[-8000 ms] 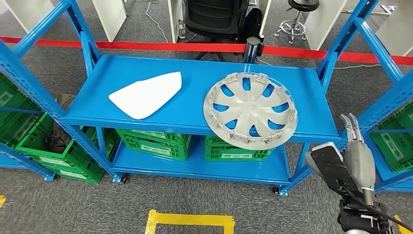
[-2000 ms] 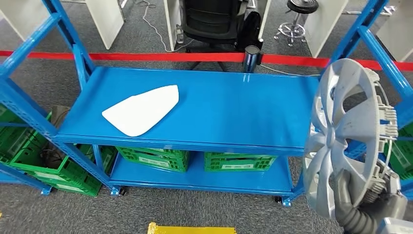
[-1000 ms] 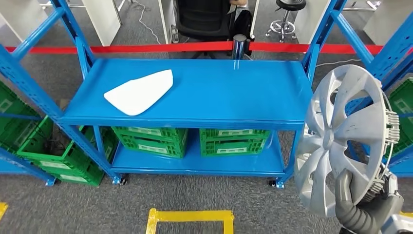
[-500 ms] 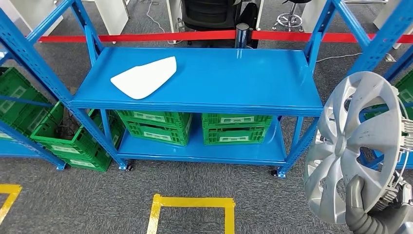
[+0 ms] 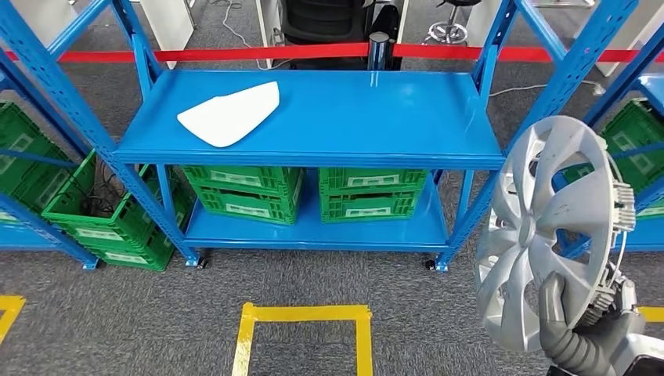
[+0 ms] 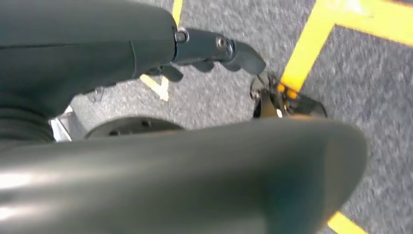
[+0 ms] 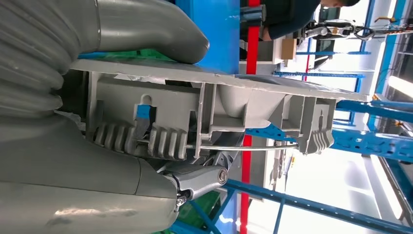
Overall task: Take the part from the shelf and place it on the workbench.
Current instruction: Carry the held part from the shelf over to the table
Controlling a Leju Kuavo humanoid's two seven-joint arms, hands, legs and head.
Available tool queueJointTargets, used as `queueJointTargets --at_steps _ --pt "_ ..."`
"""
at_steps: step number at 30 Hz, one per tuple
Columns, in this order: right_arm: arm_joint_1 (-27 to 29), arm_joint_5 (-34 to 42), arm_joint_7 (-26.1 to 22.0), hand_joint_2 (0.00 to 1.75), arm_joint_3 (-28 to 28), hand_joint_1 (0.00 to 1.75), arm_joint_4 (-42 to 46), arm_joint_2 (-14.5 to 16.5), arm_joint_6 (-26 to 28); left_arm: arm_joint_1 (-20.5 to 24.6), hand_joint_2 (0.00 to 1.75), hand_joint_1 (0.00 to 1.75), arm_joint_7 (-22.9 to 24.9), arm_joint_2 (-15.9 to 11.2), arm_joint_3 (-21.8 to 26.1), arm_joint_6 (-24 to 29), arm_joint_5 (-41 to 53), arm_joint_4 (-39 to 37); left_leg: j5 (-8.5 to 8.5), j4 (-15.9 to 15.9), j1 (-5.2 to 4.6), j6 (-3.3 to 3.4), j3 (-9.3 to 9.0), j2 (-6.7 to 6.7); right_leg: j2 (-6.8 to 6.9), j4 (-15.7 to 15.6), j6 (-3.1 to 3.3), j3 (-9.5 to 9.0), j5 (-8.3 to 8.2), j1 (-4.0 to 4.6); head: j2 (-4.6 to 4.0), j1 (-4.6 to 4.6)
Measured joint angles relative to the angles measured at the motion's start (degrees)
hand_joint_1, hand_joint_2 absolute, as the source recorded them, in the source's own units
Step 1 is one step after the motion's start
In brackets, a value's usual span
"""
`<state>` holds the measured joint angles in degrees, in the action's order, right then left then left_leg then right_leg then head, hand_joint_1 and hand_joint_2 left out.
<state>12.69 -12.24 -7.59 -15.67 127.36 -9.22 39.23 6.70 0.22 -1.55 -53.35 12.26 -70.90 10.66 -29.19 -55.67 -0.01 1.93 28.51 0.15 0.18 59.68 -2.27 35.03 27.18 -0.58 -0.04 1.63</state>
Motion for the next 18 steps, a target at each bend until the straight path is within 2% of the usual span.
queueJointTargets --at_steps 1,3,4,5,6,7,9,10,11,14,15,16,18 --pt "0.2 0.2 0.1 1.75 0.1 1.75 0.0 -0.1 0.0 0.0 0.0 0.0 0.1 0.1 0.0 -0.5 0.0 0.0 0.46 0.1 0.11 0.35 0.24 0.05 -0.03 2.3 -0.28 1.09 1.86 -0.07 0.0 -0.3" --pt "0.6 0.5 0.7 1.75 0.3 1.75 0.0 -0.4 0.0 0.0 0.0 0.0 0.6 0.1 0.0 -1.4 -0.2 0.0 1.26 -0.1 0.01 0.74 1.42 0.08 -0.03 9.7 -0.77 3.69 6.24 -0.19 0.0 -0.98" --pt "0.7 0.5 1.1 1.75 0.3 1.75 0.0 -0.5 0.0 0.0 0.0 0.0 1.1 0.2 0.0 -1.5 -0.1 0.0 1.61 -0.3 -0.04 0.76 2.09 0.08 -0.03 12.7 -0.95 4.52 7.55 -0.22 0.0 -1.25" --pt "0.9 0.2 1.7 1.75 0.3 1.75 0.0 -0.6 0.0 0.0 0.0 0.0 1.9 0.2 0.0 -1.2 0.1 0.0 1.93 -0.5 -0.07 0.74 2.77 0.08 -0.03 14.0 -1.07 4.49 7.9 -0.23 0.0 -1.47" --pt "1.0 -0.3 2.5 1.75 0.3 1.75 0.0 -0.8 0.0 -0.1 0.0 0.0 2.7 0.3 -0.1 -0.6 0.3 0.0 2.18 -0.8 -0.08 0.69 3.39 0.07 -0.02 13.0 -1.1 3.35 7.2 -0.23 0.0 -1.68" --pt "1.1 -1.2 3.5 1.75 0.3 1.75 0.0 -1.0 0.0 -0.1 0.0 0.0 3.5 0.3 -0.1 0.2 0.4 0.0 2.36 -1.2 -0.08 0.6 3.96 0.07 -0.02 9.8 -1.04 1.1 5.79 -0.23 0.0 -1.93" --pt "1.2 -3.5 5.6 1.75 0.2 1.75 0.3 -1.4 0.0 -0.1 0.0 0.0 4.1 0.3 -0.2 1.4 0.4 0.0 2.64 -2.0 -0.19 0.28 4.93 0.06 0.0 1.8 -0.5 -3.54 3.89 -0.14 0.0 -2.4" --pt "1.3 -4.4 6.4 1.75 0.3 1.75 0.6 -1.5 0.0 -0.1 0.0 0.0 3.9 0.3 -0.2 1.6 0.3 0.0 2.79 -2.3 -0.28 0.03 5.28 0.05 0.01 -0.8 -0.12 -4.84 3.52 -0.05 0.0 -2.51" --pt "1.5 -4.8 6.8 1.75 0.3 1.75 0.8 -1.7 0.0 -0.1 0.0 0.0 3.6 0.3 -0.2 1.6 0.2 0.0 2.97 -2.5 -0.33 -0.28 5.5 0.05 0.01 -1.8 0.28 -5.17 3.59 0.1 0.0 -2.52" --pt "1.7 -4.2 7.1 1.75 0.3 1.75 1.2 -2.2 0.0 -0.1 0.0 0.0 1.9 0.2 -0.2 0.9 0.0 0.0 3.24 -2.7 -0.18 -1.32 6.0 0.01 0.11 -2.2 1.51 -5.03 2.64 0.23 0.0 -2.4" --pt "1.7 -3.6 6.9 1.75 0.3 1.75 1.2 -2.3 0.0 -0.1 0.0 0.0 1.3 0.2 -0.2 0.6 -0.1 0.0 2.29 -3.7 -0.12 -1.61 6.57 -0.03 0.21 -2.5 1.96 -5.02 2.19 0.1 0.0 -2.28" --pt "1.6 -3.0 6.6 1.75 0.3 1.75 1.2 -2.4 0.0 -0.1 0.0 0.0 0.5 0.2 -0.2 0.2 -0.2 0.0 0.59 -5.9 -0.04 -1.87 7.52 -0.08 0.29 -2.7 2.34 -4.96 1.71 -0.05 0.0 -2.07" --pt "1.5 -1.8 5.5 1.75 0.3 1.75 1.2 -2.4 0.0 -0.1 0.0 0.0 -1.2 0.2 -0.2 -0.6 -0.8 0.0 -3.95 -13.1 0.24 -2.31 10.28 -0.11 0.34 -2.7 2.7 -4.24 0.91 -0.14 0.0 -1.44"
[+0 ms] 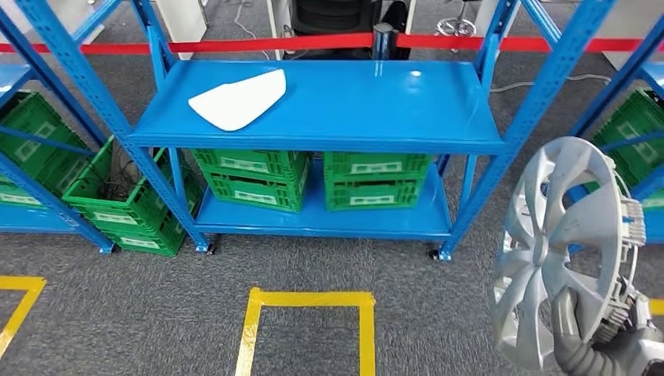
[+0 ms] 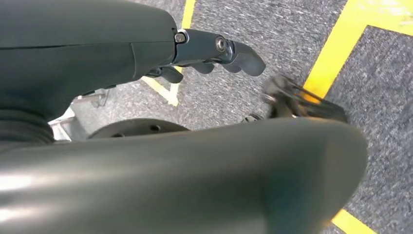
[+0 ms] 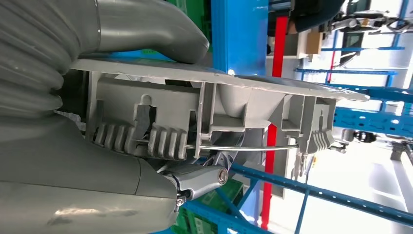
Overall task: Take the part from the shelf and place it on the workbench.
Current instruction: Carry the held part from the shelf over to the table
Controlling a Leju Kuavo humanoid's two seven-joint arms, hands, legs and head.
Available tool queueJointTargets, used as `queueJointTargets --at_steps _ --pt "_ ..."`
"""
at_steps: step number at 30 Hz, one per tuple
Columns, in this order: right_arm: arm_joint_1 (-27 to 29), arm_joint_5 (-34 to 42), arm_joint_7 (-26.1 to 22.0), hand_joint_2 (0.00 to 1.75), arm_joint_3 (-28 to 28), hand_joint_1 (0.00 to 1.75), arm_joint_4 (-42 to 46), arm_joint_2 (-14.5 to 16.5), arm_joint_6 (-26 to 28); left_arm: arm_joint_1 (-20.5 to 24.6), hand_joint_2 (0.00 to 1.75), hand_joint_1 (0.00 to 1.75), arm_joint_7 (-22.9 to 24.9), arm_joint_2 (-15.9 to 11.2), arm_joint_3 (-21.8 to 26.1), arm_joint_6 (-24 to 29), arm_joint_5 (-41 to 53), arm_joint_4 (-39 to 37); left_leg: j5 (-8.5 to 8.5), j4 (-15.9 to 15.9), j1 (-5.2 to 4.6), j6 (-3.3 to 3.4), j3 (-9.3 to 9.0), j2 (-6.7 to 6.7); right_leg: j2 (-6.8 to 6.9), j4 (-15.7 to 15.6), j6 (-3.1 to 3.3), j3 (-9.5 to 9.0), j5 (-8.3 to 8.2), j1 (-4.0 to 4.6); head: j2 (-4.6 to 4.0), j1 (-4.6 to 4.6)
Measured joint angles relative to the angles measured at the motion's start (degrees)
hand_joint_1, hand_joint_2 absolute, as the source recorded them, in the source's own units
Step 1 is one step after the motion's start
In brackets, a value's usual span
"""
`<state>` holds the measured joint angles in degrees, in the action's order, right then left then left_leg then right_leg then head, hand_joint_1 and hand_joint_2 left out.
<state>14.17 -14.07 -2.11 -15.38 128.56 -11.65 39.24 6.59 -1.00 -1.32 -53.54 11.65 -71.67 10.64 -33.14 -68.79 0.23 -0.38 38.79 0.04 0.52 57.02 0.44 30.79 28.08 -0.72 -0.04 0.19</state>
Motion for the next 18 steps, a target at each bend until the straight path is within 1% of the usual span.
queueJointTargets --at_steps 1,2,3,4,5,6,7,8,9,11,12,13,14,15,16,17,18 --pt "-0.1 0.5 -0.6 1.75 0.0 1.75 -0.1 0.0 0.0 0.0 0.0 0.0 -1.0 0.0 0.0 -0.3 -0.5 0.0 -1.51 -3.4 0.14 -0.17 1.15 0.0 -0.02 0.1 0.01 0.47 -0.35 0.0 0.0 0.24" --pt "-0.2 1.0 -1.2 1.75 0.0 1.75 -0.2 0.0 0.0 0.0 0.0 0.0 -2.0 0.0 0.1 -0.5 -1.1 0.0 -2.05 -5.3 0.26 -0.28 1.57 0.0 -0.04 0.2 -0.06 0.97 -0.64 -0.01 0.0 0.43" --pt "-0.2 1.6 -1.8 1.75 0.0 1.75 -0.4 0.0 0.0 0.0 0.0 0.0 -2.9 0.0 0.2 -0.5 -1.6 0.0 -1.54 -5.0 0.33 -0.31 0.86 0.01 -0.05 0.4 -0.17 1.4 -0.84 -0.04 0.0 0.64" --pt "-0.2 2.3 -2.5 1.75 0.0 1.75 -0.6 0.0 0.0 0.0 0.0 0.0 -3.5 -0.1 0.3 -0.3 -1.9 0.0 -0.21 -2.3 0.4 -0.28 -1.03 0.01 -0.06 0.6 -0.32 1.74 -1.0 -0.09 0.0 0.9" --pt "-0.2 3.0 -3.3 1.75 0.0 1.75 -0.9 0.0 0.0 0.0 0.0 0.0 -3.6 -0.2 0.4 0.1 -2.1 0.0 1.35 1.8 0.46 -0.2 -3.67 0.0 -0.05 0.7 -0.5 1.97 -1.13 -0.13 0.0 1.2" --pt "-0.1 3.8 -4.1 1.75 0.0 1.75 -1.1 0.0 0.0 0.0 0.0 0.0 -3.3 -0.3 0.5 0.7 -2.1 0.0 2.36 6.1 0.43 -0.09 -6.19 -0.02 -0.05 0.9 -0.75 2.21 -1.24 -0.07 0.0 1.55" --pt "-0.1 4.4 -4.8 1.75 0.0 1.75 -1.3 0.0 0.0 0.1 0.0 0.0 -2.6 -0.4 0.5 1.5 -2.1 0.0 3.0 9.3 0.38 0.11 -7.94 -0.07 -0.04 1.1 -1.05 2.41 -1.4 -0.02 0.0 1.79" --pt "-0.1 5.0 -5.4 1.75 0.0 1.75 -1.4 0.0 0.0 0.1 0.0 0.0 -1.8 -0.5 0.5 2.4 -2.2 0.0 3.16 11.0 0.27 0.35 -8.75 -0.12 -0.04 1.1 -1.42 2.58 -1.61 0.01 0.0 1.88" --pt "-0.1 5.6 -6.0 1.75 0.0 1.75 -1.6 0.0 0.0 0.1 0.0 0.0 -0.6 -0.5 0.6 3.5 -2.5 0.0 3.12 11.6 0.08 0.64 -8.79 -0.16 -0.03 1.1 -1.84 2.71 -1.88 -0.02 0.0 1.89" --pt "0.1 6.6 -6.8 1.75 0.0 1.75 -2.0 0.0 0.0 0.1 0.0 0.0 1.6 -0.5 0.7 5.6 -3.3 -0.1 3.8 11.8 -0.02 1.42 -8.61 -0.11 -0.07 1.1 -2.58 2.93 -2.14 -0.27 0.0 1.78" --pt "0.3 7.2 -7.2 1.75 0.0 1.75 -2.2 0.1 0.0 0.0 0.0 0.0 2.4 -0.4 0.8 6.3 -3.8 -0.1 4.19 12.0 0.03 1.82 -8.61 -0.06 -0.11 1.7 -2.88 3.36 -1.51 -0.36 0.0 1.73" --pt "0.6 7.9 -7.8 1.75 0.1 1.75 -2.5 0.2 0.0 0.0 0.0 0.0 2.4 -0.4 1.1 6.5 -4.4 -0.1 4.65 12.1 0.14 2.24 -8.5 -0.01 -0.16 3.5 -3.1 4.19 0.03 -0.42 0.0 1.51" --pt "0.9 8.7 -8.6 1.75 0.2 1.75 -2.9 0.3 0.0 0.0 0.0 0.0 2.0 -0.4 1.4 6.4 -5.0 -0.1 5.08 12.2 0.2 2.56 -8.24 0.03 -0.19 6.4 -3.28 5.41 2.2 -0.47 0.0 1.14" --pt "1.1 9.4 -9.4 1.75 0.3 1.75 -3.2 0.5 0.0 0.0 0.0 0.0 1.3 -0.3 1.8 5.9 -5.7 -0.1 5.42 12.1 0.13 2.76 -7.74 0.02 -0.19 10.0 -3.41 6.75 4.51 -0.47 0.0 0.74" --pt "1.4 10.2 -10.3 1.75 0.3 1.75 -3.7 0.7 0.0 0.0 0.0 0.0 0.6 -0.3 2.1 5.5 -6.2 -0.1 5.75 12.0 0.03 2.89 -7.15 0.01 -0.19 13.7 -3.5 7.95 6.46 -0.47 0.0 0.34" --pt "1.7 10.9 -11.2 1.75 0.3 1.75 -4.2 0.9 0.0 0.0 0.0 0.0 0.3 -0.2 2.4 5.2 -6.4 -0.1 6.01 11.8 -0.07 2.91 -6.56 0.01 -0.19 16.1 -3.52 8.48 7.36 -0.46 0.0 0.06" --pt "1.9 11.5 -11.9 1.75 0.3 1.75 -4.7 1.1 0.0 -0.1 0.0 0.0 0.3 -0.1 2.6 5.0 -6.4 -0.1 6.23 11.6 -0.16 2.88 -6.02 0.01 -0.19 16.5 -3.47 8.07 7.26 -0.44 0.0 -0.16"
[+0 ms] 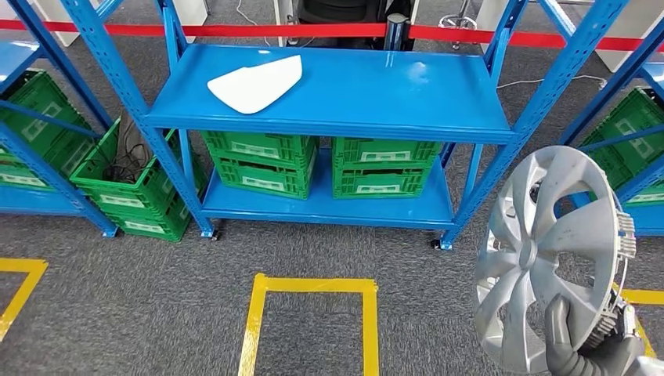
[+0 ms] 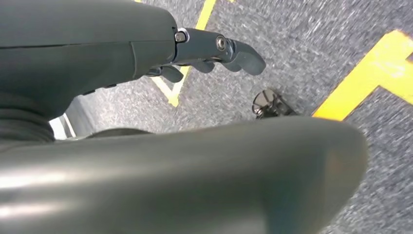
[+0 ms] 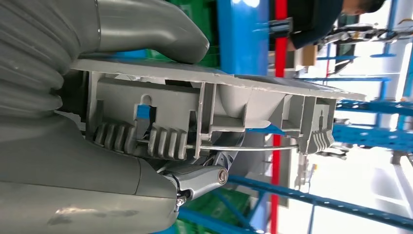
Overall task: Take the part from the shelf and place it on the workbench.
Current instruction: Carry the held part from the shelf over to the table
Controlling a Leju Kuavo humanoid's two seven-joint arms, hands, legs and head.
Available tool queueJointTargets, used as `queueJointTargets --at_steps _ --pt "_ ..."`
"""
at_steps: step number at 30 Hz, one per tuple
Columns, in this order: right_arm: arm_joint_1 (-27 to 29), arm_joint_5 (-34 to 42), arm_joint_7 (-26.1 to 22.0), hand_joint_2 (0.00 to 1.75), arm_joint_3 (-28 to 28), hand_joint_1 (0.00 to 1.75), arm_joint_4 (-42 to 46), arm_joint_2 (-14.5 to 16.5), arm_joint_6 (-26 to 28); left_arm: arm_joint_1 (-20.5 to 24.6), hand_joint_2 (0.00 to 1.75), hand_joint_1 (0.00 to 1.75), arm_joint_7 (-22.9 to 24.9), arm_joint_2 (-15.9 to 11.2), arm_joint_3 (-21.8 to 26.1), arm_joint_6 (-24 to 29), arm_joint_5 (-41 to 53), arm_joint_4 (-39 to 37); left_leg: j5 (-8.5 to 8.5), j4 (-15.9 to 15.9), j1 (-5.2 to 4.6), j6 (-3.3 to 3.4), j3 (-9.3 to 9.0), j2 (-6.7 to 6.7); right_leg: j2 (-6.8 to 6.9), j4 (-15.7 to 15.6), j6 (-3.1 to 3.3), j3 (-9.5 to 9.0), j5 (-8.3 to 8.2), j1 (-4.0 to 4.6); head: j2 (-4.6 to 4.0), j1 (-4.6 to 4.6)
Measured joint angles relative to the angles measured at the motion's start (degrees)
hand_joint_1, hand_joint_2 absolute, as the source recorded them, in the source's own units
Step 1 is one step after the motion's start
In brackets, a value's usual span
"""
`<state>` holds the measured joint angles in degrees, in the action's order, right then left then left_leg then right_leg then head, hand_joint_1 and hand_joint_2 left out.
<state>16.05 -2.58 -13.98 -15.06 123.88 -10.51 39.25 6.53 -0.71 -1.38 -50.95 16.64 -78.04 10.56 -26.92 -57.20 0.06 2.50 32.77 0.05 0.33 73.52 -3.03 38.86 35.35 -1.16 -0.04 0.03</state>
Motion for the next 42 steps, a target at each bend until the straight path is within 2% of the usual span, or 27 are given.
queueJointTargets --at_steps 1,3,4,5,8,9,11,13,14,15,16,19,20,21,24,26,28,29,30,31,32,33,35,36,39,40,42 --pt "0.1 0.5 -0.7 1.75 0.0 1.75 -0.5 0.2 0.0 0.0 0.0 0.0 0.1 0.1 0.2 -0.1 0.2 0.0 0.18 -0.2 -0.07 -0.05 0.48 0.01 0.0 -1.8 0.15 -1.5 -1.0 0.03 0.0 -0.25" --pt "0.1 1.0 -1.7 1.75 0.1 1.75 -1.3 0.6 0.0 -0.1 0.0 0.0 -0.2 0.4 0.3 -0.3 0.8 0.0 0.47 -0.7 -0.18 -0.29 1.15 0.04 0.02 -9.8 0.73 -6.37 -3.59 0.2 0.0 -0.68" --pt "0.1 1.0 -2.0 1.75 0.1 1.75 -1.6 0.9 0.0 0.0 0.0 0.0 -0.8 0.5 0.4 -0.5 1.1 0.0 0.62 -1.0 -0.26 -0.47 1.39 0.06 0.04 -13.2 1.02 -8.17 -4.37 0.34 0.0 -0.79" --pt "0.1 0.9 -2.3 1.75 0.2 1.75 -1.7 1.1 0.0 0.0 0.0 0.0 -1.4 0.6 0.4 -0.6 1.4 0.0 0.8 -1.1 -0.29 -0.74 1.57 0.09 0.06 -15.2 1.29 -9.11 -4.63 0.53 0.0 -0.85" --pt "0.1 0.7 -2.6 1.75 0.7 1.75 -2.2 1.9 0.0 0.0 0.0 0.0 -2.8 0.6 0.5 -1.0 1.8 0.0 1.35 -1.1 -0.09 -1.79 1.79 0.12 0.15 -16.2 2.13 -9.06 -5.22 0.8 0.0 -0.85" --pt "0.0 0.6 -2.6 1.75 0.8 1.75 -2.3 2.2 0.0 0.0 0.0 0.0 -3.1 0.6 0.5 -1.1 1.8 0.0 0.86 -1.6 -0.03 -2.12 2.13 0.08 0.23 -16.4 2.49 -9.18 -5.66 0.7 0.0 -0.85" --pt "0.0 0.5 -2.5 1.75 0.9 1.75 -2.4 2.6 0.0 -0.1 0.0 0.0 -4.1 0.5 0.6 -1.3 1.7 0.0 -2.37 -5.4 0.1 -2.63 3.85 -0.03 0.37 -16.9 3.16 -9.14 -6.63 0.41 0.0 -0.44" --pt "0.0 1.4 -2.5 1.75 1.0 1.75 -2.5 2.9 0.0 -0.2 0.0 0.0 -6.1 0.5 0.7 -2.1 1.9 0.0 -6.68 -12.6 0.34 -3.06 6.49 -0.08 0.34 -16.9 3.45 -8.39 -7.37 0.46 0.0 0.26" --pt "0.1 2.5 -2.8 1.75 0.9 1.75 -2.5 3.0 0.0 -0.2 0.0 0.0 -7.9 0.5 0.7 -3.0 2.0 0.0 -7.88 -15.5 0.44 -3.23 7.32 -0.07 0.31 -16.8 3.42 -7.87 -7.7 0.48 0.0 0.51" --pt "0.1 4.1 -3.3 1.75 0.9 1.75 -2.6 3.1 0.0 -0.3 0.0 0.0 -10.1 0.5 0.8 -4.2 2.2 0.0 -8.02 -16.4 0.51 -3.33 7.2 -0.06 0.3 -16.7 3.34 -7.41 -7.99 0.47 0.0 0.71" --pt "0.0 5.8 -3.9 1.75 0.9 1.75 -2.6 3.1 0.0 -0.3 0.0 0.0 -12.3 0.5 0.8 -5.3 2.3 0.0 -7.19 -15.0 0.54 -3.34 5.91 -0.06 0.28 -16.6 3.2 -7.01 -8.21 0.44 0.0 0.93" --pt "-0.6 8.2 -5.3 1.75 0.6 1.75 -2.5 3.1 0.0 -0.2 0.0 0.0 -15.2 0.5 0.8 -7.4 2.3 0.0 -3.52 -3.4 0.52 -2.9 -1.32 -0.09 0.27 -15.9 2.62 -6.16 -8.61 0.4 0.0 1.84" --pt "-0.9 8.2 -5.3 1.75 0.5 1.75 -2.5 3.1 0.0 -0.1 0.0 0.0 -15.2 0.5 0.9 -7.6 2.3 0.0 -3.09 -0.9 0.43 -2.65 -2.67 -0.11 0.27 -15.8 2.31 -5.94 -8.76 0.43 0.0 2.01" --pt "-1.3 8.3 -5.2 1.75 0.5 1.75 -2.4 3.1 0.0 -0.1 0.0 0.0 -15.3 0.5 0.9 -7.7 2.3 0.0 -3.07 0.2 0.29 -2.36 -3.12 -0.13 0.28 -15.7 1.95 -5.75 -8.96 0.44 0.0 2.07" --pt "-1.7 8.3 -5.1 1.75 0.3 1.75 -2.4 3.1 0.0 -0.2 0.0 0.0 -15.3 0.6 0.9 -7.8 2.3 0.0 -2.22 0.5 0.2 -1.28 -2.79 -0.1 0.21 -15.4 0.83 -5.17 -9.07 0.24 0.0 1.98" --pt "-1.9 8.3 -5.1 1.75 0.1 1.75 -2.4 3.1 0.0 -0.2 0.0 0.0 -15.3 0.6 0.9 -7.8 2.4 0.0 -1.4 0.9 0.41 -0.48 -2.59 -0.02 0.09 -11.9 0.31 -3.49 -6.24 0.13 0.0 1.5" --pt "-2.1 8.3 -5.1 1.75 0.0 1.75 -2.4 3.1 0.0 -0.2 0.0 0.0 -15.3 0.6 0.9 -7.8 2.4 0.0 -0.75 0.7 0.32 -0.1 -1.86 0.0 0.04 -4.5 -0.04 -0.75 -1.83 0.07 0.0 0.74" --pt "-2.1 8.3 -5.1 1.75 -0.1 1.75 -2.4 3.1 0.0 -0.2 0.0 0.0 -15.3 0.6 0.9 -7.8 2.4 0.0 -0.5 0.5 0.25 -0.08 -1.33 0.01 0.03 -1.2 -0.15 0.26 -0.46 0.06 0.0 0.51" --pt "-2.1 8.3 -5.1 1.75 -0.2 1.75 -2.4 3.1 0.0 -0.2 0.0 0.0 -15.3 0.6 0.9 -7.8 2.4 0.0 -0.31 0.3 0.2 -0.09 -0.82 0.0 0.03 0.5 -0.18 0.5 -0.05 0.07 0.0 0.39" --pt "-2.1 8.3 -5.1 1.75 -0.2 1.75 -2.4 3.1 0.0 -0.3 0.0 0.0 -15.3 0.7 0.9 -7.9 2.4 0.0 -0.19 0.1 0.18 -0.13 -0.39 0.0 0.03 0.1 -0.15 -0.17 -0.56 0.07 0.0 0.27" --pt "-2.1 8.3 -5.1 1.75 -0.3 1.75 -2.4 3.1 0.0 -0.3 0.0 0.0 -15.4 0.7 1.0 -7.8 2.2 0.0 -0.11 -0.2 0.18 -0.2 -0.03 -0.02 0.03 -2.8 -0.04 -2.02 -2.01 0.07 0.0 0.08" --pt "-2.2 8.2 -5.1 1.75 -0.3 1.75 -2.4 3.1 0.0 -0.4 0.0 0.0 -15.3 0.7 1.0 -7.9 1.9 0.0 -0.03 -0.5 0.18 -0.3 0.25 -0.02 0.03 -7.0 0.18 -4.37 -3.43 0.09 0.0 -0.14" --pt "-2.3 7.9 -5.1 1.75 -0.4 1.75 -2.4 3.1 0.0 -0.4 0.0 0.0 -14.2 0.4 1.4 -8.3 1.0 0.0 0.21 -1.0 0.0 -0.77 0.84 -0.03 0.03 -13.8 0.74 -8.1 -5.15 0.31 0.0 -0.51" --pt "-2.3 7.7 -5.1 1.75 -0.4 1.75 -2.4 3.1 0.0 -0.3 0.0 0.0 -13.0 0.2 1.6 -8.7 0.9 0.0 0.42 -1.2 -0.04 -1.15 1.15 -0.01 0.02 -15.2 1.07 -8.73 -5.26 0.47 0.0 -0.57" --pt "-2.2 6.6 -4.3 1.75 -0.3 1.75 -2.4 3.2 0.0 -0.4 0.0 0.0 -8.8 -0.5 1.8 -8.8 1.8 0.0 0.91 -1.3 0.1 -2.28 1.91 -0.02 0.03 -15.6 2.21 -8.48 -6.19 0.57 0.0 -0.54" --pt "-2.2 6.2 -3.7 1.75 -0.3 1.75 -2.4 3.2 0.0 -0.4 0.0 0.0 -7.9 -0.6 1.8 -8.5 2.4 0.0 0.12 -2.0 0.15 -2.56 2.38 -0.05 0.07 -15.8 2.61 -8.34 -6.61 0.46 0.0 -0.44" --pt "-1.9 6.0 -2.7 1.75 -0.3 1.75 -2.2 3.2 0.0 -0.5 0.0 0.0 -7.2 -0.7 1.7 -7.7 3.4 0.0 -3.57 -6.9 0.3 -3.0 4.45 -0.09 0.16 -16.0 3.17 -7.81 -7.36 0.31 0.0 0.18"
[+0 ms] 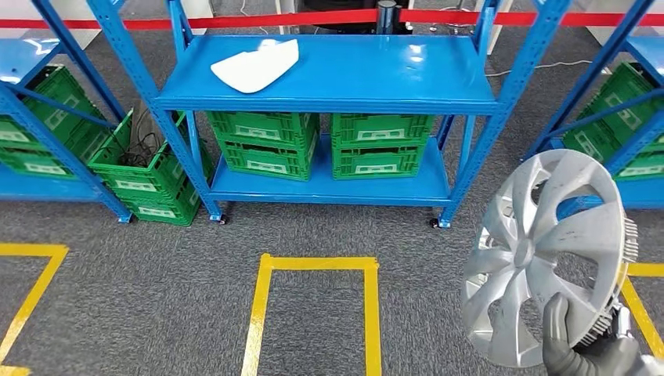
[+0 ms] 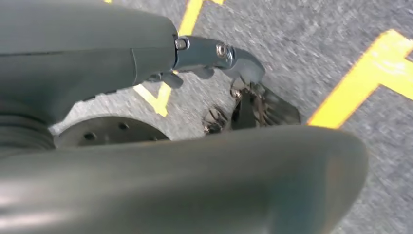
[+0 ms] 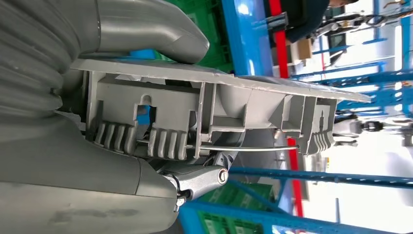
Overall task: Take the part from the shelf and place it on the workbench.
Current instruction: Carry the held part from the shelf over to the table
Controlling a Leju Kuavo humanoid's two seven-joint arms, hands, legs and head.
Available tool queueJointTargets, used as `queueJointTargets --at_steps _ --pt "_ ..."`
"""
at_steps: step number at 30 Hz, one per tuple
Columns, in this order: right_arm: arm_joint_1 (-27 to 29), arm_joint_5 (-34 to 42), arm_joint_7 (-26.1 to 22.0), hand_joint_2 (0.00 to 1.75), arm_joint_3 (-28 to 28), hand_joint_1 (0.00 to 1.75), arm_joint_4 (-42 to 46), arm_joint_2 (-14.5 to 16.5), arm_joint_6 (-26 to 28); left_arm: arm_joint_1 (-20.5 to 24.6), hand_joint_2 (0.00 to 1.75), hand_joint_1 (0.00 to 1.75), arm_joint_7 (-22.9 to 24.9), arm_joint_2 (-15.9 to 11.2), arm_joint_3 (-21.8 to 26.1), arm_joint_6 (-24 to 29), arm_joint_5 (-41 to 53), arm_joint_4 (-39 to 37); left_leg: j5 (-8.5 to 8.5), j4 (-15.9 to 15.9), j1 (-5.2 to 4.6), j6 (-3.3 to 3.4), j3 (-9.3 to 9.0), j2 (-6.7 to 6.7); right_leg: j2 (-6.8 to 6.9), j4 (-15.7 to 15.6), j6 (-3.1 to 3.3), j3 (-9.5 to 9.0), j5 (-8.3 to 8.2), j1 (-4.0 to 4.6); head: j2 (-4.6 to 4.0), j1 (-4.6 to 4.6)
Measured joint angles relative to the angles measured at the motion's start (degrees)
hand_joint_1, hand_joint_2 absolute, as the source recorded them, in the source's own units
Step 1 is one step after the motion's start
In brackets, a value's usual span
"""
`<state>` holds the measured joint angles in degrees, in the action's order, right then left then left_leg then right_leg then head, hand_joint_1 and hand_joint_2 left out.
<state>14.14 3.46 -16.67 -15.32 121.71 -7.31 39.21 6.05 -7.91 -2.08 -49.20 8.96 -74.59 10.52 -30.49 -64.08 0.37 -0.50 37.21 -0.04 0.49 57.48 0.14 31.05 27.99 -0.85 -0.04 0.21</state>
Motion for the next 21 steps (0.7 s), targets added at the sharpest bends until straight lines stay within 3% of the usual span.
queueJointTargets --at_steps 2,3,4,5,7,9,12,13,15,17,18,19,20,21 --pt "0.5 -0.1 1.2 1.75 0.0 1.75 0.5 -0.2 0.0 0.0 0.0 0.0 0.0 -0.1 -0.1 0.2 0.9 0.0 -3.95 -7.3 0.19 -0.36 2.43 0.01 0.04 0.2 0.26 1.01 -0.63 0.12 0.0 0.69" --pt "0.8 -0.8 2.1 1.75 0.0 1.75 0.8 -0.3 0.0 -0.1 0.0 0.0 -0.2 -0.1 -0.1 0.1 1.2 0.0 -4.81 -9.4 0.24 -0.45 2.79 0.01 0.04 0.3 0.29 1.58 -0.97 0.19 0.0 0.89" --pt "1.0 -1.9 3.2 1.75 -0.1 1.75 1.2 -0.5 0.0 -0.1 0.0 0.0 -0.5 -0.2 -0.2 -0.1 1.3 0.0 -4.71 -9.3 0.26 -0.43 2.1 0.01 0.03 0.4 0.29 2.1 -1.32 0.23 0.0 1.08" --pt "1.1 -3.5 4.5 1.75 -0.2 1.75 1.7 -0.7 0.0 -0.1 0.0 0.0 -0.9 -0.4 -0.2 -0.3 1.0 0.0 -3.73 -6.9 0.27 -0.31 0.12 0.01 -0.03 0.4 0.22 2.57 -1.67 0.26 0.0 1.32" --pt "1.1 -6.5 7.1 1.75 -0.3 1.75 3.0 -0.9 0.0 0.1 0.0 0.0 -1.6 -0.7 -0.2 -0.6 -0.3 0.0 -1.42 1.6 0.18 0.19 -5.57 -0.02 -0.14 0.6 -0.08 3.22 -2.29 0.33 0.0 1.85" --pt "0.5 -6.9 8.8 1.75 -0.4 1.75 4.3 -1.5 0.0 0.3 0.0 0.0 -2.1 -1.0 0.0 -1.0 -1.8 0.0 -0.37 7.0 -0.09 0.69 -8.65 -0.08 -0.17 0.7 -0.69 3.61 -2.93 0.33 0.0 2.07" --pt "-1.1 -3.9 9.6 1.75 -1.4 1.75 5.4 -3.1 0.0 0.5 0.0 0.0 -3.2 -0.4 0.2 -1.2 -3.2 0.0 0.73 7.8 -0.45 1.63 -8.2 -0.04 -0.2 0.6 -1.82 4.2 -3.84 -0.04 0.0 2.11" --pt "-1.7 -3.0 9.7 1.75 -2.0 1.75 5.7 -3.7 -0.1 0.6 0.0 0.0 -3.6 0.1 0.3 -0.8 -3.6 0.1 1.39 8.0 -0.4 2.03 -7.95 0.0 -0.24 1.0 -2.15 4.66 -3.28 -0.13 0.0 2.15" --pt "-3.1 -0.7 9.4 1.75 -3.0 1.75 6.1 -4.7 -0.4 1.0 0.0 0.0 -3.4 1.2 0.5 0.3 -4.1 0.4 2.89 8.4 -0.16 2.73 -7.02 0.1 -0.32 4.8 -2.71 6.44 0.95 -0.23 0.0 1.86" --pt "-4.5 3.5 7.3 1.75 -4.0 1.75 6.0 -5.5 -1.5 1.1 0.0 0.0 -2.0 1.7 0.5 0.7 -3.9 0.8 4.07 8.2 -0.22 2.99 -5.44 0.11 -0.34 11.9 -3.1 8.15 6.28 -0.22 0.0 1.22" --pt "-5.0 5.8 5.7 1.75 -4.4 1.75 5.9 -5.7 -2.3 1.0 0.0 0.0 -1.1 1.8 0.5 0.5 -3.5 0.8 4.58 8.0 -0.24 2.94 -4.56 0.11 -0.34 14.8 -3.23 8.28 7.5 -0.22 0.0 0.99" --pt "-5.4 7.8 4.1 1.75 -4.8 1.75 5.7 -5.9 -3.0 1.0 0.0 0.0 -0.3 1.8 0.5 0.2 -3.1 0.8 5.06 7.8 -0.24 2.88 -3.64 0.11 -0.33 16.0 -3.31 7.71 7.44 -0.23 0.0 0.83" --pt "-5.8 9.2 2.6 1.75 -5.1 1.75 5.6 -6.0 -3.5 1.0 0.0 0.0 0.5 1.8 0.5 -0.1 -2.6 0.8 5.49 7.4 -0.21 2.79 -2.69 0.11 -0.33 15.2 -3.35 6.22 6.38 -0.27 0.0 0.66" --pt "-6.2 10.2 1.4 1.75 -5.5 1.75 5.4 -6.1 -3.9 1.0 0.0 0.0 1.1 1.7 0.5 -0.5 -2.1 0.8 5.86 7.0 -0.18 2.62 -1.8 0.09 -0.33 12.2 -3.36 3.83 4.83 -0.33 0.0 0.46"
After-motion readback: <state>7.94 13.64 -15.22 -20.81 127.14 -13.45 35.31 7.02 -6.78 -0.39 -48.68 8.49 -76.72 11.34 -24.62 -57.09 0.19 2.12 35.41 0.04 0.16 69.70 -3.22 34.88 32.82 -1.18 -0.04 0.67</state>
